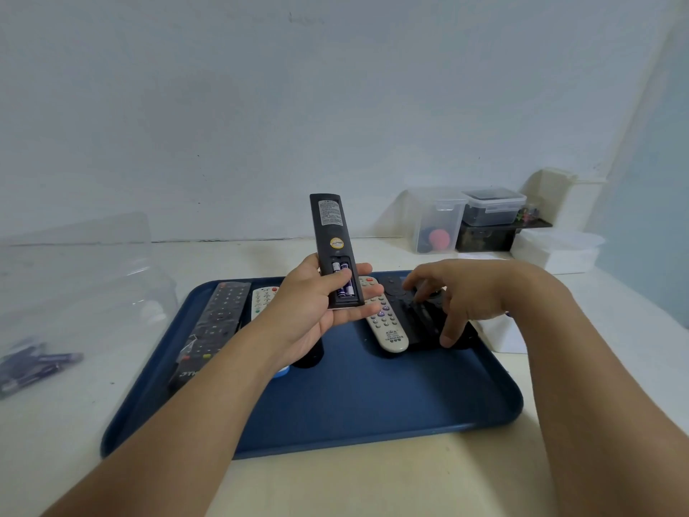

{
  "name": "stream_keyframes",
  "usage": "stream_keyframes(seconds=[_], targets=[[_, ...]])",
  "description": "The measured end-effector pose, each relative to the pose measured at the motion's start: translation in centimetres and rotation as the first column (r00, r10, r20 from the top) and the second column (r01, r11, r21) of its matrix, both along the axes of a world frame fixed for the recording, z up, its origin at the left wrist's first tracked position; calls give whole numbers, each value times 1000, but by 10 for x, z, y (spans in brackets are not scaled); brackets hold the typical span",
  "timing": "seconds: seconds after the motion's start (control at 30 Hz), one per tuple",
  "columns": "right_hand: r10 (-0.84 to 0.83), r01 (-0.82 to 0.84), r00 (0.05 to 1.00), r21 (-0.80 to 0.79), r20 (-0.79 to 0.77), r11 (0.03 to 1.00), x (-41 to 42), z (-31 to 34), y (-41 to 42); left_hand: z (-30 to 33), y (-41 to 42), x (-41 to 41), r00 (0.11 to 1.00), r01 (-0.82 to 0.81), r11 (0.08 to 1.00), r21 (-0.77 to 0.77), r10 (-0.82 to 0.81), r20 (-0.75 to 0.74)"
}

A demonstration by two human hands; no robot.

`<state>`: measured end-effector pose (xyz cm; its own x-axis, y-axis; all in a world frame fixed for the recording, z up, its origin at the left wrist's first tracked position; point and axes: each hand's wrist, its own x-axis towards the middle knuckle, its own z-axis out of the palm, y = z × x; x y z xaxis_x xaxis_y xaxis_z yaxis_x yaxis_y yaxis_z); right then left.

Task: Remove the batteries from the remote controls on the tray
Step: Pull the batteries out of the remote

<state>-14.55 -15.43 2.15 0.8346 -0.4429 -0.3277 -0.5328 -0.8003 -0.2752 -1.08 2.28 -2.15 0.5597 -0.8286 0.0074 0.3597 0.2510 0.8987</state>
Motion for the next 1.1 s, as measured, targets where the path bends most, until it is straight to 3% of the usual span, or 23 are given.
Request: stream_keyframes(seconds=[0.3,0.5,0.6,0.67,0.77,0.93,1.1], targets=[[7,-4,999,-81,46,997,4,-3,5,-2,-2,1,1000,-20,1000,16,20,5],[13,-9,967,-18,255,1000,-16,8,-12,-3,-2,3,999,-32,998,62,33,-17],[-108,-37,806,232,582,972,-12,11,-6,-3,-3,3,999,-14,997,74,16,-28],[-294,-140,664,500,688,855,3,11,14,-1,-3,4,998,-9,998,58,12,-56],[-477,-255,598,716,645,649,33,-1,48,0,-3,6,998,0,1000,8,1,-66],[-524,-73,591,687,614,723,45,-15,64,0,-4,7,992,-103,991,-84,97,-78],[-587,-39,630,776,508,630,46,-14,70,-1,-6,6,980,-195,973,-121,197,9]])
